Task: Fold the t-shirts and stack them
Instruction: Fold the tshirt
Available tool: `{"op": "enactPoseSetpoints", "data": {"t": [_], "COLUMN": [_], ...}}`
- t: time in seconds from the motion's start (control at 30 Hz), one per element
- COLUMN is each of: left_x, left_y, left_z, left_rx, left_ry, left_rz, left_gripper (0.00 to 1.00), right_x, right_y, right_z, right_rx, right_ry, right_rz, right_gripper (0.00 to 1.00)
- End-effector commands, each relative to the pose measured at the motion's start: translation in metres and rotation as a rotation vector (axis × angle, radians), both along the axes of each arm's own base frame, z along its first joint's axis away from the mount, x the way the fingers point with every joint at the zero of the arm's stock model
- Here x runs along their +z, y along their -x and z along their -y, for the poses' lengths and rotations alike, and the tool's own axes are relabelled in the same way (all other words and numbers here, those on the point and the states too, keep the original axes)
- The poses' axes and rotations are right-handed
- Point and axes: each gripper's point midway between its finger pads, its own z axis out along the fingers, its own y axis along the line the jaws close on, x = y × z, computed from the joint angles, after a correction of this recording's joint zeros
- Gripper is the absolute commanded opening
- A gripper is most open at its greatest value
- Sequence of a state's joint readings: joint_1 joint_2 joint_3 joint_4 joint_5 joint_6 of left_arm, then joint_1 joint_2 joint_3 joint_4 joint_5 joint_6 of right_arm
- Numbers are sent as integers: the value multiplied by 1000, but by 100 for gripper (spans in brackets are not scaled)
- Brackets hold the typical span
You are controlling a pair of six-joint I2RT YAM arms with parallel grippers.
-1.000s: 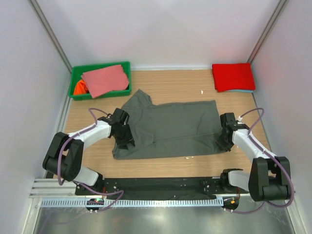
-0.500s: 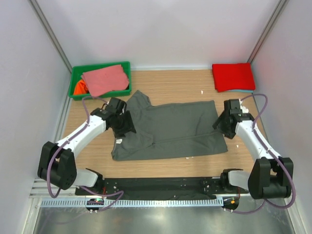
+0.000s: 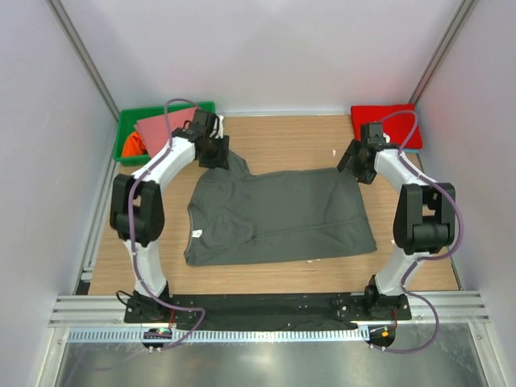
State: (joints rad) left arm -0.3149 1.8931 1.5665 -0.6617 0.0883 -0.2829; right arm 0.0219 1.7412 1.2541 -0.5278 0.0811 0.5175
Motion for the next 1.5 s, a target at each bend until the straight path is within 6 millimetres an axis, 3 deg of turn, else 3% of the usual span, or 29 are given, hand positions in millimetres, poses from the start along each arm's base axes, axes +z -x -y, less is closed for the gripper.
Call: {"op": "enactPoseSetpoints", "data": {"t": [0.0,0.03,0.1,0.17,0.2,0.27,0.43,0.47,0.53,0.67,1.0,1.1,1.47], "left_x": [23,6,14,-6,6,-11,-21,-31,-32,-45,-51,-61,-73], "left_y": [-53,-65,-93,-109,-123,-133,-161,-162,-165,-163,-157,-153,-143], "left_z": [0,4,10,14,18,20,18,18,20,19,15,15,14], "left_rx": [-153,-170,-191,-242,-247,-269,-254,-269,-277,-302,-330,-355,-394], "left_ry": [-106,-121,-128,-159,-159,-178,-227,-239,-238,-252,-285,-292,-318], "left_rz": [197,191,265,273,315,310,371,361,364,345,302,260,191], "left_gripper": [50,50,50,49,48,46,43,41,37,38,43,43,43], "right_x": [32,32,32,35,34,36,30,26,21,19,13,12,17], "right_y": [-49,-53,-62,-69,-73,-78,-84,-84,-84,-83,-83,-84,-86], "right_z": [-6,-7,-15,-20,-18,-19,-5,-4,3,10,19,19,19], "right_rx": [63,71,114,159,181,203,194,193,182,170,148,146,141], "right_ry": [-20,-24,-50,-60,-41,-28,-53,-59,-64,-80,-90,-91,-95], "right_rz": [169,179,196,215,222,236,231,225,217,224,209,209,224], "right_gripper": [71,70,68,67,67,67,67,67,67,67,67,67,67]}}
